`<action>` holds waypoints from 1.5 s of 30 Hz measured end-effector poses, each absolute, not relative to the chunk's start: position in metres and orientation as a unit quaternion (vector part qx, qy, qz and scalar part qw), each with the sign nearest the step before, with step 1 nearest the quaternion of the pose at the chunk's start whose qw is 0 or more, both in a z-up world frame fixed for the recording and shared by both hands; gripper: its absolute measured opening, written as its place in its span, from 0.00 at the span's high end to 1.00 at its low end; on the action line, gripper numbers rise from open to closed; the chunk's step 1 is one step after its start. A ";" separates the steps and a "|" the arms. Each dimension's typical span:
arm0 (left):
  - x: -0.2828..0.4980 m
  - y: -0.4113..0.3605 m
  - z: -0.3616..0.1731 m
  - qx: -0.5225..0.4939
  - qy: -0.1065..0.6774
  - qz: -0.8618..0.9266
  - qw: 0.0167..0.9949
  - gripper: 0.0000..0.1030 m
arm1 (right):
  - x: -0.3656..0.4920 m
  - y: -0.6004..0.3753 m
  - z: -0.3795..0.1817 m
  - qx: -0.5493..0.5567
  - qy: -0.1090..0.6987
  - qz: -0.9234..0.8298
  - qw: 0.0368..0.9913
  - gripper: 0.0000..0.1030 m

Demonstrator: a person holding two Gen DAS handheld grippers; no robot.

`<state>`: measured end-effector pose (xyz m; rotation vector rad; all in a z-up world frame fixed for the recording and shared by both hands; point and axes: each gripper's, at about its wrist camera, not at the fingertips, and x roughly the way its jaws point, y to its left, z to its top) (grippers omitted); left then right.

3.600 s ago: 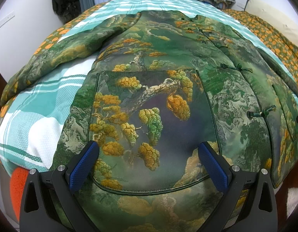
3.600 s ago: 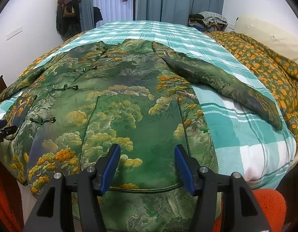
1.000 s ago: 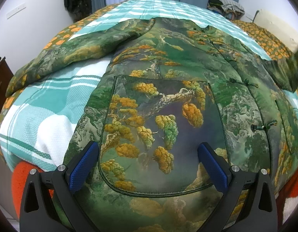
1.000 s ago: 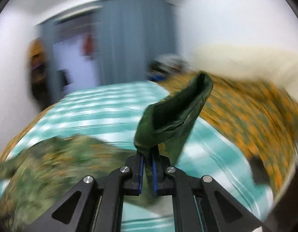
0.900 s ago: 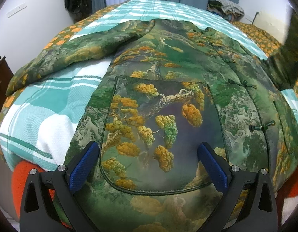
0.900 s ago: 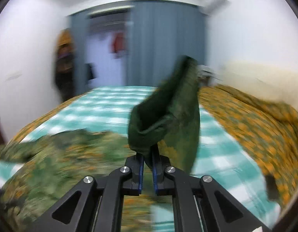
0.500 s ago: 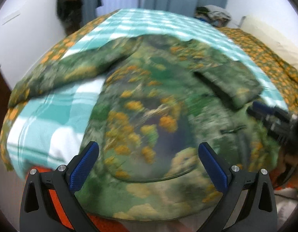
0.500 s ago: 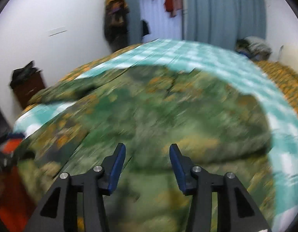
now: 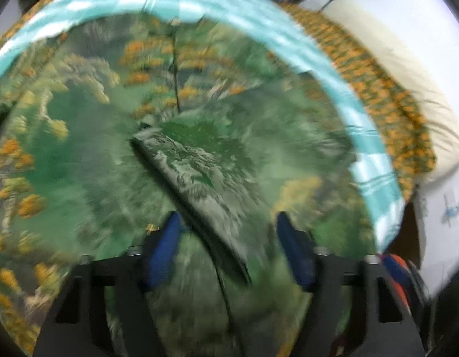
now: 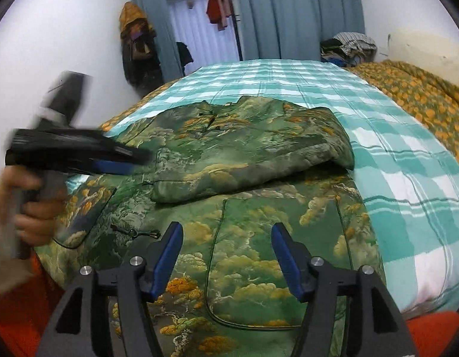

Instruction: Fold large clothes

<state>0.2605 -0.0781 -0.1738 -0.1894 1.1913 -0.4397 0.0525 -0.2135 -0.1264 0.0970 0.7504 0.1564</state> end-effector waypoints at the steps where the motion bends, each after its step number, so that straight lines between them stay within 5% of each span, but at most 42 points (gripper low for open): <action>1: 0.263 -0.082 -0.178 -0.084 0.557 -0.198 0.802 0.71 | 0.052 -0.213 -0.126 0.044 0.363 0.076 0.928 0.39; 3: 0.266 -0.085 -0.177 -0.078 0.548 -0.190 0.811 0.87 | 0.051 -0.215 -0.125 0.039 0.360 0.079 0.929 0.39; 6: 0.270 -0.086 -0.155 -0.058 0.525 -0.197 0.826 0.90 | 0.049 -0.218 -0.125 0.041 0.360 0.083 0.929 0.39; 12: 0.319 -0.059 -0.107 -0.015 0.472 -0.170 0.865 0.90 | 0.063 -0.239 -0.126 0.075 0.359 0.069 0.928 0.39; 19: 0.363 -0.023 -0.144 -0.052 0.493 -0.124 0.859 0.89 | 0.147 -0.297 -0.114 0.118 0.374 0.028 0.919 0.40; 23: 0.363 -0.018 -0.173 -0.060 0.508 -0.115 0.852 0.88 | 0.213 -0.321 -0.120 0.125 0.401 -0.006 0.907 0.74; 32: 0.360 -0.011 -0.201 -0.058 0.510 -0.110 0.851 0.81 | 0.299 -0.321 -0.203 0.126 0.521 0.019 0.844 0.76; 45: 0.353 -0.002 -0.215 -0.083 0.482 -0.123 0.863 0.77 | 0.408 -0.366 -0.203 0.180 0.552 -0.011 0.814 0.76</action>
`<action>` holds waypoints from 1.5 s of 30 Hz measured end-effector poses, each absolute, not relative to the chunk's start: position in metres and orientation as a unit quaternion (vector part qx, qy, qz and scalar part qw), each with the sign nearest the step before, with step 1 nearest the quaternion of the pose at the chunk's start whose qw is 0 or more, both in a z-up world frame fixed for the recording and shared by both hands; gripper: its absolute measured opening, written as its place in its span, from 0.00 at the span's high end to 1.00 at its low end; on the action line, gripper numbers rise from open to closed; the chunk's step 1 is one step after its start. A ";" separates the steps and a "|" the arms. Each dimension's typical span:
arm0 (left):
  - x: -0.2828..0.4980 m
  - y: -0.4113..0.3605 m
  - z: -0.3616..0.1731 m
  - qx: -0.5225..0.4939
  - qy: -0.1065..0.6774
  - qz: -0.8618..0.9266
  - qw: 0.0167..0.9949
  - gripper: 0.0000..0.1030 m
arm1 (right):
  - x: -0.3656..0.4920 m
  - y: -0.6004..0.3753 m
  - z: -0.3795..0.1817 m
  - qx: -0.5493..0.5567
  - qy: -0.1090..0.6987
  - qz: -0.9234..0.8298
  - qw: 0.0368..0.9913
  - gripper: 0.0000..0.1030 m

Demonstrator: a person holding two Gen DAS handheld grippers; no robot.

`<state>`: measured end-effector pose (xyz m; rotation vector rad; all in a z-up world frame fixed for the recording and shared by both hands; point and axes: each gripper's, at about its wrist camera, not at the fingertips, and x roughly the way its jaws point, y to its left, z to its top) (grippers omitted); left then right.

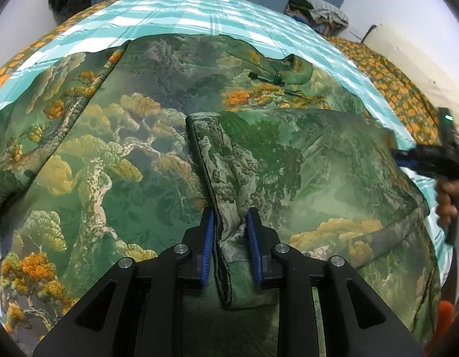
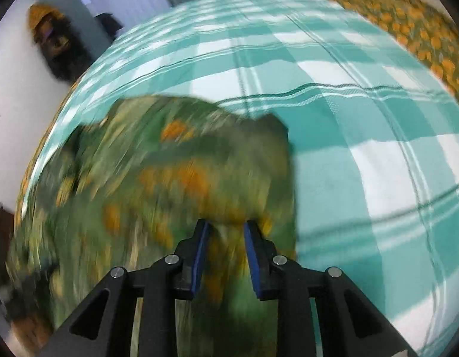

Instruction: Fold large clothes

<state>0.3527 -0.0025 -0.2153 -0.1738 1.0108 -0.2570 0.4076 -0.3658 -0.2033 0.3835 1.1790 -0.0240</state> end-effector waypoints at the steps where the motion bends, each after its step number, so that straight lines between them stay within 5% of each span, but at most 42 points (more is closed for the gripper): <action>1: 0.350 0.001 -0.217 -0.085 0.482 -0.123 0.863 0.77 | 0.417 -0.369 -0.210 0.190 0.561 -0.015 0.806 0.76; 7: 0.348 0.006 -0.221 -0.094 0.479 -0.126 0.864 0.77 | 0.441 -0.372 -0.188 0.204 0.488 -0.018 0.849 0.73; 10: 0.348 0.006 -0.222 -0.092 0.479 -0.126 0.864 0.77 | 0.442 -0.370 -0.204 0.202 0.520 -0.011 0.830 0.74; 22: 0.348 0.002 -0.216 -0.075 0.481 -0.120 0.866 0.76 | 0.299 -0.339 -0.186 0.136 0.510 0.053 0.848 0.74; 24: 0.344 0.002 -0.208 -0.071 0.477 -0.115 0.868 0.66 | 0.269 -0.333 -0.178 0.118 0.504 0.047 0.854 0.74; 28: 0.320 0.011 -0.192 -0.073 0.467 -0.094 0.876 0.24 | 0.214 -0.323 -0.160 0.101 0.487 0.039 0.867 0.66; 31: 0.294 0.021 -0.183 -0.067 0.472 -0.094 0.874 0.23 | 0.167 -0.312 -0.146 0.089 0.452 0.038 0.887 0.44; 45: 0.231 0.188 -0.143 -0.143 0.447 0.051 0.881 0.14 | 0.087 -0.271 -0.139 0.057 0.415 0.046 0.907 0.43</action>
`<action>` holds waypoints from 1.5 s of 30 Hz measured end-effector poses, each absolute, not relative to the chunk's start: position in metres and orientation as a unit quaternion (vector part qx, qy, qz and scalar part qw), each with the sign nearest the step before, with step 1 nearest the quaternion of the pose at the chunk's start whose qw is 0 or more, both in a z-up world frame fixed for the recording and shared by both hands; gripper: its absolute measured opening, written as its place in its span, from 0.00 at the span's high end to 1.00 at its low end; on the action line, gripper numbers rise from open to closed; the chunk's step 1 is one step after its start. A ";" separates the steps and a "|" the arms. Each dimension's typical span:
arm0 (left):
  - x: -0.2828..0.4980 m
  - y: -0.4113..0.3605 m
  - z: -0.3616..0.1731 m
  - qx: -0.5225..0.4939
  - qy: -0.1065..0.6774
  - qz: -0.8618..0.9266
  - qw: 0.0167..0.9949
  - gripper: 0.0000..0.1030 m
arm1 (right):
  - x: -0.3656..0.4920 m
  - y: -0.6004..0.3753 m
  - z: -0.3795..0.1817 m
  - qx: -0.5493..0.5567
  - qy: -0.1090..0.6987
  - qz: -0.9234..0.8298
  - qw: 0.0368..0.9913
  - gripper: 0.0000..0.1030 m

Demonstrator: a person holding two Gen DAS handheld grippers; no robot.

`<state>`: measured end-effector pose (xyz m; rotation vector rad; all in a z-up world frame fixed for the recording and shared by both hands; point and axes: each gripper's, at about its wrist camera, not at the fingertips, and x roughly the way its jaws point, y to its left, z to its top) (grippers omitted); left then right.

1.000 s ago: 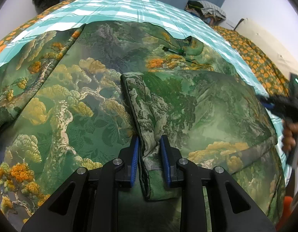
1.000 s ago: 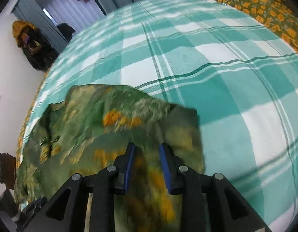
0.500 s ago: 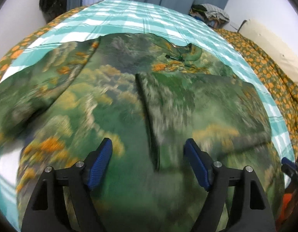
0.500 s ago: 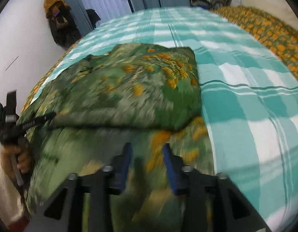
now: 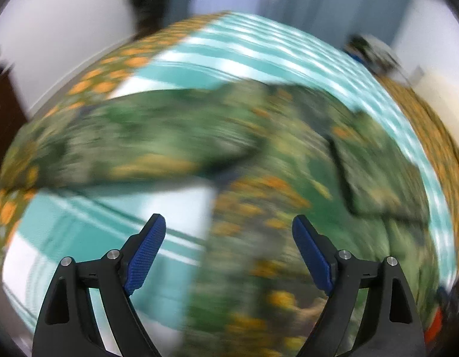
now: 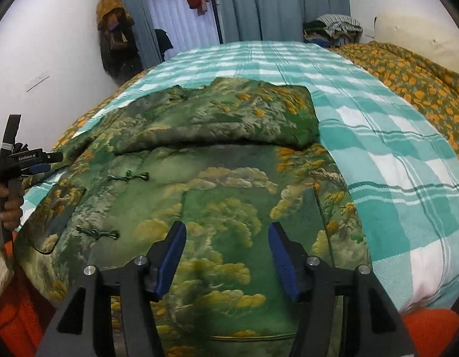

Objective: Fold large clothes
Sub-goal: 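Grasp the other sleeve with the left tool and fold it across the body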

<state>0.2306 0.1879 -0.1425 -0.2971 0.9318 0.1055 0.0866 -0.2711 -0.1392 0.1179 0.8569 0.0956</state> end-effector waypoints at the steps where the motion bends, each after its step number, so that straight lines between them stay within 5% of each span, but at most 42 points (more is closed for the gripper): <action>1: 0.230 0.207 -0.143 -0.164 0.443 0.069 0.879 0.13 | 0.086 -0.269 -0.139 0.053 0.415 0.046 0.907 0.43; 15: 0.222 0.404 -0.214 -0.460 0.344 0.293 0.764 0.16 | 0.083 -0.248 -0.155 0.013 0.437 0.043 0.899 0.43; 17: 0.226 0.408 -0.217 -0.470 0.334 0.291 0.763 0.44 | 0.084 -0.247 -0.158 0.016 0.441 0.042 0.896 0.43; 18: 0.231 0.407 -0.218 -0.465 0.342 0.281 0.767 0.78 | 0.085 -0.247 -0.161 0.019 0.445 0.043 0.895 0.43; 21: 0.246 0.391 -0.204 -0.391 0.365 0.273 0.799 0.90 | 0.086 -0.248 -0.163 0.026 0.447 0.042 0.893 0.43; 27: 0.273 0.315 -0.123 -0.213 0.344 0.222 0.887 0.92 | 0.089 -0.252 -0.165 0.040 0.442 0.041 0.895 0.43; 34: 0.283 0.128 -0.034 0.010 0.272 0.048 0.961 0.91 | 0.089 -0.259 -0.163 0.059 0.436 0.039 0.897 0.43; 41: 0.285 -0.014 -0.089 0.119 0.323 -0.053 0.937 0.88 | 0.084 -0.270 -0.158 0.067 0.426 0.031 0.902 0.43; 45: 0.272 -0.057 -0.143 0.172 0.386 -0.083 0.902 0.67 | 0.082 -0.279 -0.158 0.074 0.425 0.026 0.902 0.43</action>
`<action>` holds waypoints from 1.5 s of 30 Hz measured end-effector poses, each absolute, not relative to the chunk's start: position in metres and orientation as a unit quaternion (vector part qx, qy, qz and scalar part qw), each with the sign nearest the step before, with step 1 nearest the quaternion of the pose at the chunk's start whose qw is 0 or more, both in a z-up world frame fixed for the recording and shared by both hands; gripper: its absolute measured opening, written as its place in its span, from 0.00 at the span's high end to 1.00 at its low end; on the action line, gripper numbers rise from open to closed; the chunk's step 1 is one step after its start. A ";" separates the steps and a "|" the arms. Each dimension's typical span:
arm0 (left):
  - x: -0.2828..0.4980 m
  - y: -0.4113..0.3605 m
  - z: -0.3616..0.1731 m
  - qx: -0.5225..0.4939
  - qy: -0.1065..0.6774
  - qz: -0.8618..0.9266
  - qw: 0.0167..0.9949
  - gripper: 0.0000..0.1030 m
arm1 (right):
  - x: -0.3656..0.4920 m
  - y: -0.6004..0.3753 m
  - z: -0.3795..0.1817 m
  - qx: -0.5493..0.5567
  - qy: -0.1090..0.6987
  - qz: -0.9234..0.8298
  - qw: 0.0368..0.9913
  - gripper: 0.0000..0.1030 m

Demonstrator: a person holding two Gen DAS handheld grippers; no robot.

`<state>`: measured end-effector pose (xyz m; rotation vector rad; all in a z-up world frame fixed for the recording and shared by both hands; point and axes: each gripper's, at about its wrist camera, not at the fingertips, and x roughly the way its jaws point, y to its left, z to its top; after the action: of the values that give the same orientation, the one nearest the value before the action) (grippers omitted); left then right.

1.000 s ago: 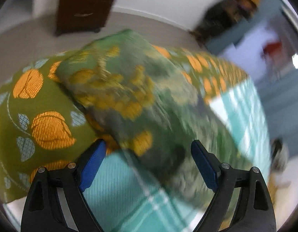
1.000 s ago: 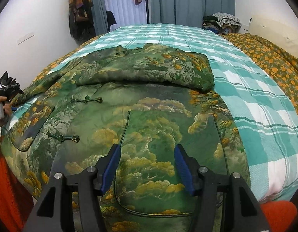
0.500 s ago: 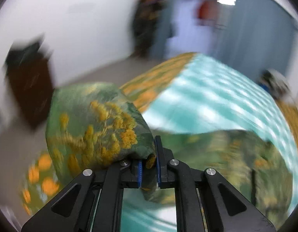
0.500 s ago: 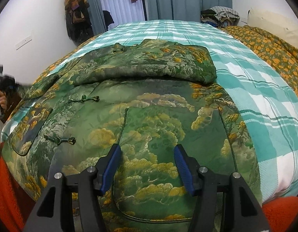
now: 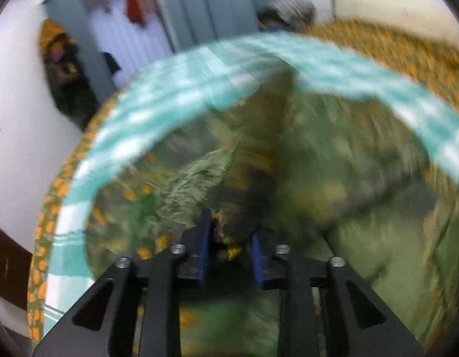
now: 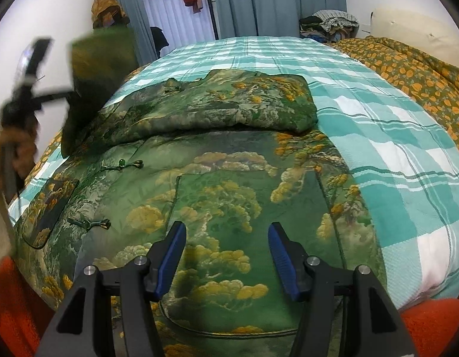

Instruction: Fold large clothes

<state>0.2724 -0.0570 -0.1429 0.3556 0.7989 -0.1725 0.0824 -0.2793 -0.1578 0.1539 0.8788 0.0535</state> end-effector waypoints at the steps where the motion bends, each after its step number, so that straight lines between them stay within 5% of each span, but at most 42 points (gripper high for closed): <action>1: 0.265 -0.063 -0.153 0.185 0.396 -0.090 0.895 0.61 | 0.082 -0.282 -0.157 0.076 0.424 0.025 0.902 0.43; 4: 0.232 -0.061 -0.159 0.204 0.400 -0.103 0.888 0.38 | 0.082 -0.286 -0.156 0.078 0.422 0.021 0.903 0.43; 7: 0.203 -0.040 -0.152 0.188 0.394 -0.112 0.893 0.26 | 0.090 -0.287 -0.152 0.084 0.427 0.022 0.900 0.43; 14: 0.185 0.010 -0.159 0.068 0.421 -0.077 0.901 0.24 | 0.172 -0.275 -0.134 0.207 0.433 0.134 0.867 0.43; 22: 0.165 0.045 -0.170 0.013 0.433 -0.050 0.900 0.24 | 0.268 -0.247 -0.181 0.341 0.487 0.135 0.793 0.43; 23: 0.167 0.047 -0.171 0.011 0.434 -0.049 0.900 0.24 | 0.273 -0.245 -0.185 0.355 0.490 0.131 0.785 0.51; 24: 0.167 0.049 -0.173 0.009 0.435 -0.048 0.899 0.24 | 0.278 -0.241 -0.187 0.353 0.493 0.124 0.786 0.82; 25: 0.166 0.052 -0.174 0.003 0.438 -0.047 0.898 0.24 | 0.281 -0.238 -0.183 0.338 0.493 0.113 0.794 0.85; 34: 0.176 0.058 -0.173 -0.025 0.451 -0.052 0.891 0.24 | 0.317 -0.246 -0.130 0.181 0.415 0.076 0.889 0.85; 38: 0.190 0.062 -0.158 -0.041 0.459 -0.065 0.885 0.24 | 0.338 -0.236 -0.174 0.112 0.494 0.069 0.859 0.64; 45: 0.254 0.085 -0.120 -0.077 0.435 -0.072 0.894 0.18 | 0.304 -0.244 -0.133 0.068 0.403 0.065 0.910 0.63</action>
<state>0.2542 0.0855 -0.1201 -0.1601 0.9012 -0.1501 0.3036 -0.2440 -0.1326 0.1398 0.8318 0.1347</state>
